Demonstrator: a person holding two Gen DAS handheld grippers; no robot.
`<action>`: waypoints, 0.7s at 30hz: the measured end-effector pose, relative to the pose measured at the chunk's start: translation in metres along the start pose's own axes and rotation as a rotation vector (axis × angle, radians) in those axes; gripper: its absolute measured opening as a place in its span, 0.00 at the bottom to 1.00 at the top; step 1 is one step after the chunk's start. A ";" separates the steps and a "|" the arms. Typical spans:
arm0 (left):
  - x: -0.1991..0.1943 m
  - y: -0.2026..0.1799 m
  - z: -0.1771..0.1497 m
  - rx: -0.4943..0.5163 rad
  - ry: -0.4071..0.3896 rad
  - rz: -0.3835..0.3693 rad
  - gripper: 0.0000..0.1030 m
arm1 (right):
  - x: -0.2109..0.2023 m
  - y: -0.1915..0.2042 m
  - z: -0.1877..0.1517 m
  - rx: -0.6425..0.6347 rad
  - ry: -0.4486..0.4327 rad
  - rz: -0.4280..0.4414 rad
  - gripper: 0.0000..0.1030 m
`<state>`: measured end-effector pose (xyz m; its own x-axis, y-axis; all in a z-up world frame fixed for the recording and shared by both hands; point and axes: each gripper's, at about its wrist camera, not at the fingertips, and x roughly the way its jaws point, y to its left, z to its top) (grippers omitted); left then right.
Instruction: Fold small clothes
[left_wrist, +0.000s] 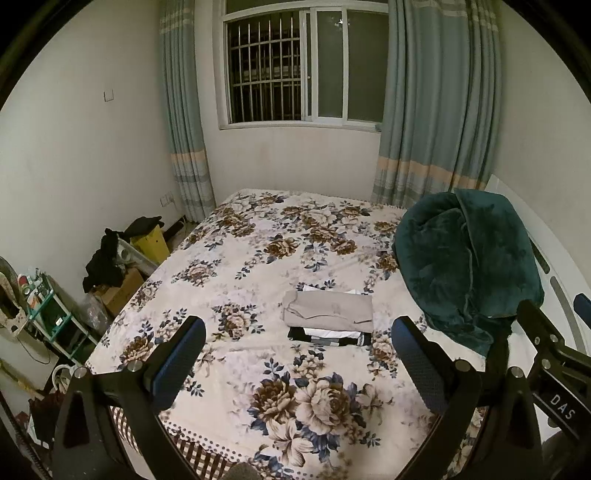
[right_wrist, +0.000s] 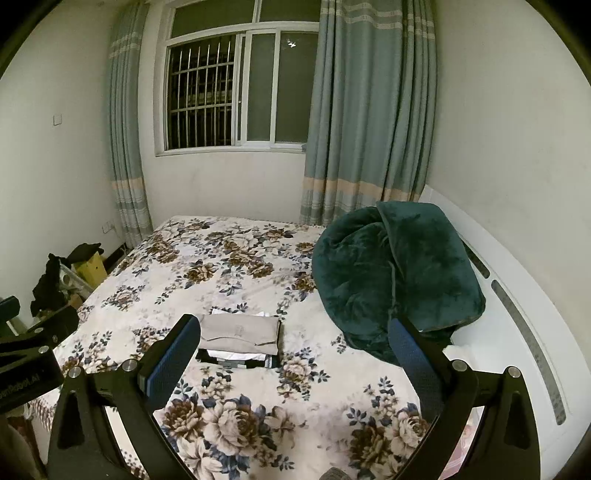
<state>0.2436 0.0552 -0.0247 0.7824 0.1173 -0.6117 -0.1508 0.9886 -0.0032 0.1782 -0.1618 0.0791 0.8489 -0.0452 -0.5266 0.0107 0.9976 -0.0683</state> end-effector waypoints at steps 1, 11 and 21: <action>0.000 0.000 0.000 0.002 -0.001 0.003 1.00 | -0.001 0.001 0.000 0.000 -0.001 -0.001 1.00; -0.002 0.001 0.005 0.005 -0.007 0.008 1.00 | -0.001 0.000 0.002 -0.001 -0.008 0.002 1.00; -0.004 0.002 0.010 0.007 -0.009 0.014 1.00 | 0.001 0.002 0.009 -0.004 -0.012 0.006 1.00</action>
<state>0.2463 0.0572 -0.0146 0.7855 0.1316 -0.6047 -0.1576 0.9875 0.0102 0.1837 -0.1595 0.0860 0.8553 -0.0381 -0.5167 0.0029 0.9976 -0.0687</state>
